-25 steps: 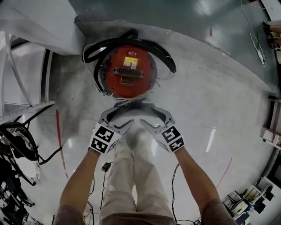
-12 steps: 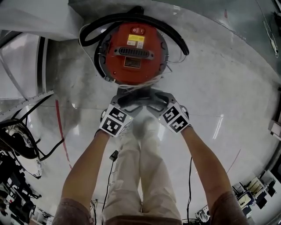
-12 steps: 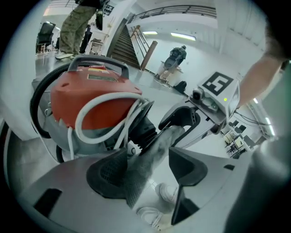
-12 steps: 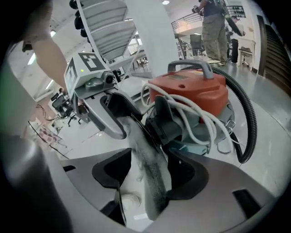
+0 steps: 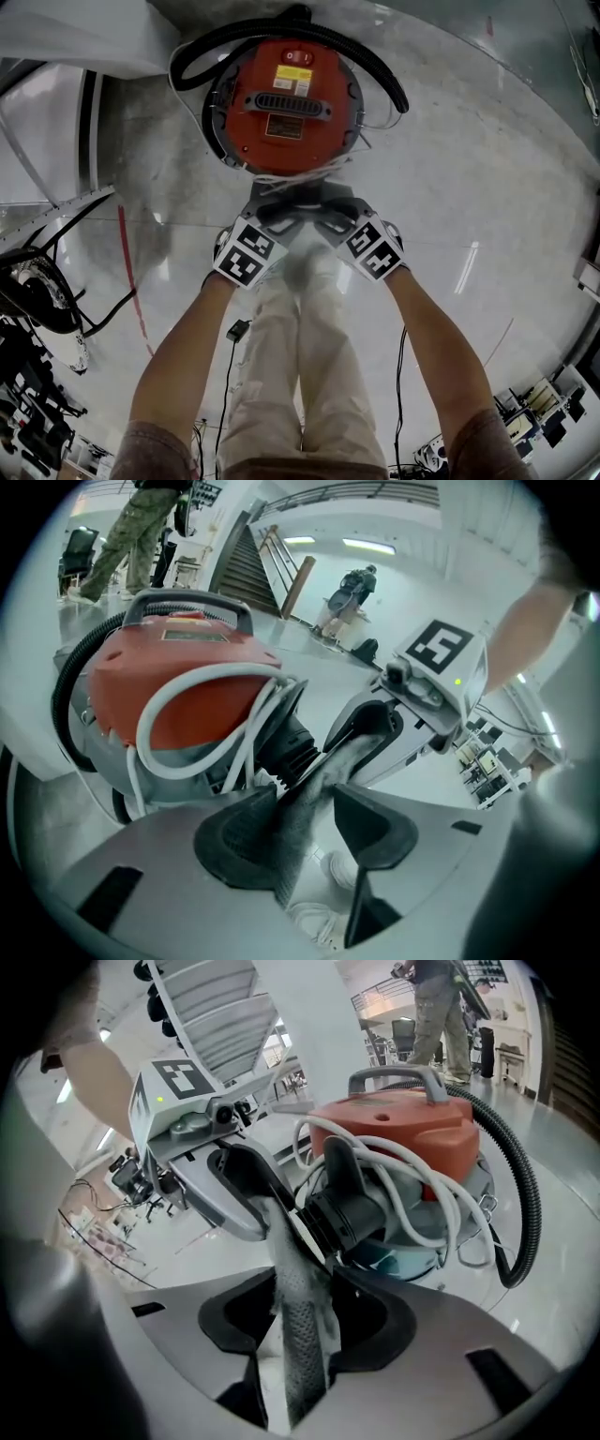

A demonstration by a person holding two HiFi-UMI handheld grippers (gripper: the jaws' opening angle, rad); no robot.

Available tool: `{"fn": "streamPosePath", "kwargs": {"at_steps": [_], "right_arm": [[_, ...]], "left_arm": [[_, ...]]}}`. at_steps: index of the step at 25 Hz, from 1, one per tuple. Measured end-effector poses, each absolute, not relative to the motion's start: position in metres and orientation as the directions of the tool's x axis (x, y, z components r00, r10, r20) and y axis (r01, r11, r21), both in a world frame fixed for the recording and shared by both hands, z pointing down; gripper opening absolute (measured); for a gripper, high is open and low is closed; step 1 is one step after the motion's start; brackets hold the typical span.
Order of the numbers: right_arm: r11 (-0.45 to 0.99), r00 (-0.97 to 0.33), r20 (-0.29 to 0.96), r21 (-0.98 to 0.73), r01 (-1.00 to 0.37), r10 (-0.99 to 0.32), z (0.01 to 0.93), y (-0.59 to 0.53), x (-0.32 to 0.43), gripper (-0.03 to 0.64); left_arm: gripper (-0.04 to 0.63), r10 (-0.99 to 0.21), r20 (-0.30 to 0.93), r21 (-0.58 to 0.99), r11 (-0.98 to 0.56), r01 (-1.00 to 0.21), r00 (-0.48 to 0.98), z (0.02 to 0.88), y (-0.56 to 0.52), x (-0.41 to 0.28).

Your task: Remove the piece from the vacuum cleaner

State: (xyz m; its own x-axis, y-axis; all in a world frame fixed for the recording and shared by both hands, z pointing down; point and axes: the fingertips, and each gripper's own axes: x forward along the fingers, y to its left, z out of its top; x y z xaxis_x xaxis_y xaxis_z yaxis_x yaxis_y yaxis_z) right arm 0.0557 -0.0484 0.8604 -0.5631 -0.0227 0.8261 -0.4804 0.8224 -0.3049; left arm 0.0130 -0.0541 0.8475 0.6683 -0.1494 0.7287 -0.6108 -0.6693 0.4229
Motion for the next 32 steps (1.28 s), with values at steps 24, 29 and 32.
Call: {"fn": "streamPosePath", "kwargs": {"at_steps": [24,29,32], "right_arm": [[0.707,-0.549,0.829,-0.327,-0.628,-0.105,0.866,-0.027,0.058,0.05],[0.737,-0.565,0.822,-0.336,-0.587,-0.075,0.857,-0.001,0.053,0.041],[0.703,-0.577,0.81,-0.349,-0.62,-0.107,0.846,0.003,0.054,0.043]], "left_arm": [[0.089,-0.141,0.757,0.424,-0.638,-0.643,0.638,0.847,-0.036,-0.004],[0.079,-0.062,0.76,0.437,-0.687,-0.58,0.647,0.843,-0.006,-0.003],[0.079,-0.084,0.753,0.438,-0.676,-0.593,0.652,0.829,-0.003,-0.003]]}}
